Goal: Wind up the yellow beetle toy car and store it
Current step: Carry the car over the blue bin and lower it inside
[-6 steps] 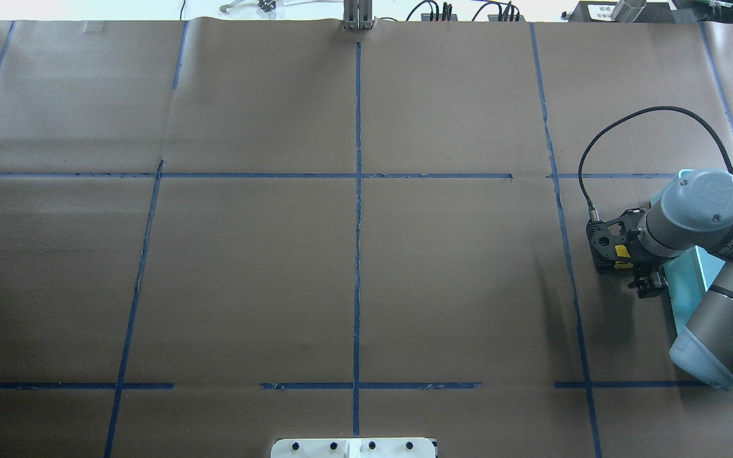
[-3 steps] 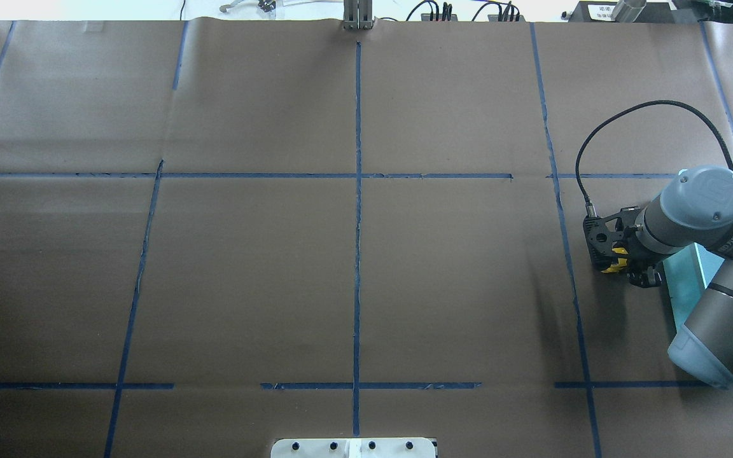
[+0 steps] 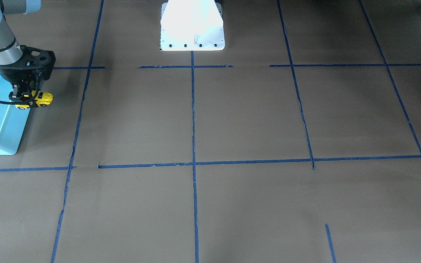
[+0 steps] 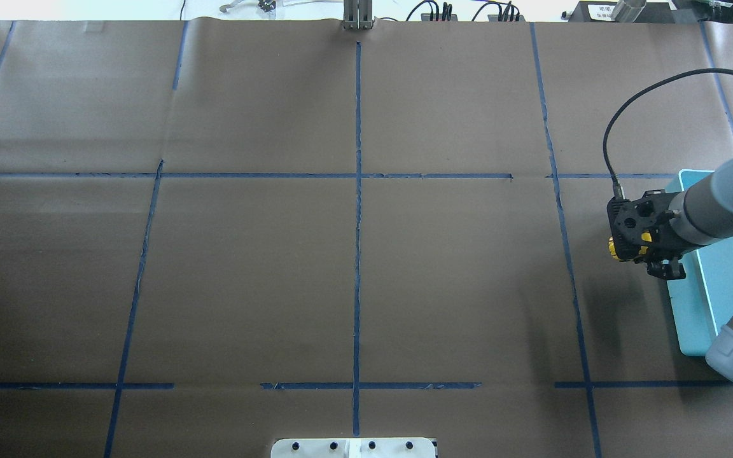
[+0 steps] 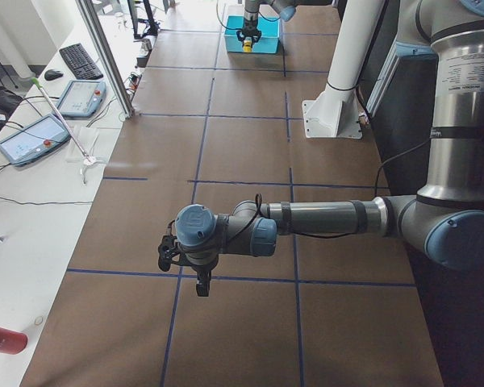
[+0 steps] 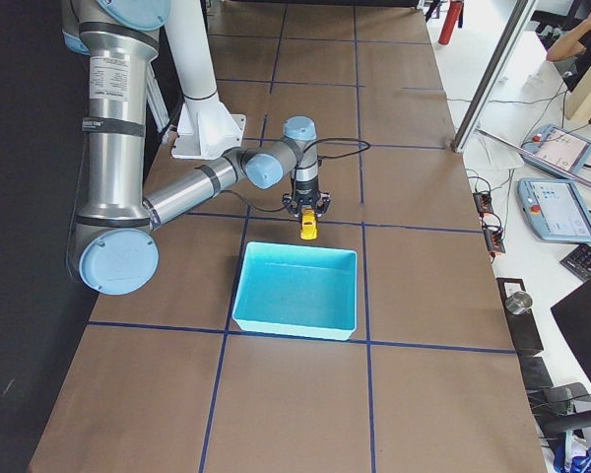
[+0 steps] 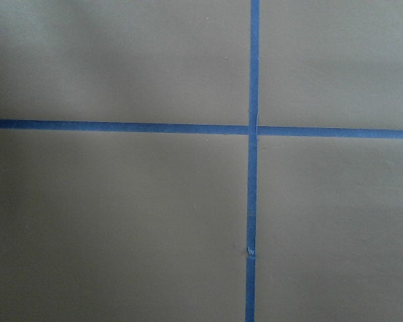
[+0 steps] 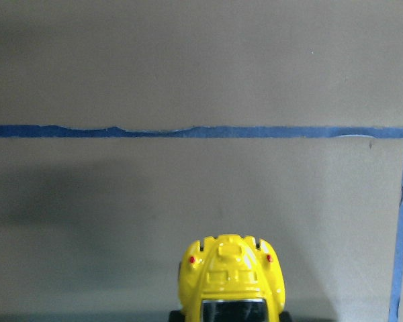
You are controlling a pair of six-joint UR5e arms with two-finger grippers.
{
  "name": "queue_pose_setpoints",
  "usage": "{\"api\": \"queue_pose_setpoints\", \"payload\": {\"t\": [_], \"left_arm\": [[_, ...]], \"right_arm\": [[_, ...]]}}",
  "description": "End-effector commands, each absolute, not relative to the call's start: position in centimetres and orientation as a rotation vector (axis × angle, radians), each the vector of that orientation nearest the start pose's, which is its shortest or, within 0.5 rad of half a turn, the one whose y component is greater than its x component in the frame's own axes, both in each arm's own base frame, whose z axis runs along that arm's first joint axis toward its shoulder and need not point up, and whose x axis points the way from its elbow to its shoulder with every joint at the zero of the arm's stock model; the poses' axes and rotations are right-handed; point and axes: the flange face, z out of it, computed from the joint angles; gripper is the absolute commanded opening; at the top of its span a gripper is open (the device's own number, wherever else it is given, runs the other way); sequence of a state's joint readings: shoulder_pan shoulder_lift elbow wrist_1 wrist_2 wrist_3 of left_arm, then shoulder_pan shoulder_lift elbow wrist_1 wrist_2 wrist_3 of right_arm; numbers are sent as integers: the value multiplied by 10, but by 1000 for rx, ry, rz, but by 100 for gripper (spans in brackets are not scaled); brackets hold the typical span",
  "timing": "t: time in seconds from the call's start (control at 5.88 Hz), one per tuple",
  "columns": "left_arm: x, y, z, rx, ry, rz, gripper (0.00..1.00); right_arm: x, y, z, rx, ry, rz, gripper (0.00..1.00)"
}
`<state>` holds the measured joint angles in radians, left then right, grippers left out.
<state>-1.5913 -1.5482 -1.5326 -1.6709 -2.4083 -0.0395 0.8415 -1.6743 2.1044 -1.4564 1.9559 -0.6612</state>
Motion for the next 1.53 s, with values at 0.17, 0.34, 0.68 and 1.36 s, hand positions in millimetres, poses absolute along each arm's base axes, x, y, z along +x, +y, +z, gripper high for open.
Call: {"api": "queue_pose_setpoints", "payload": {"t": [0.17,0.34,0.68,1.36], "left_arm": [[-68,-483,676,26,838,-39,100],[-68,-483,676,26,839,-39,100],[-68,-483,679,20,839,-42,100],[-68,-482,681,16,838,-44,100]], "right_arm": [[-146,-383,504,506,-401,-1484,0],[-143,-386,532,450,-400,-1480,0],[-150,-396,586,436,-399,-1473,0],[-163,-397,617,433,-409,-1462,0]]}}
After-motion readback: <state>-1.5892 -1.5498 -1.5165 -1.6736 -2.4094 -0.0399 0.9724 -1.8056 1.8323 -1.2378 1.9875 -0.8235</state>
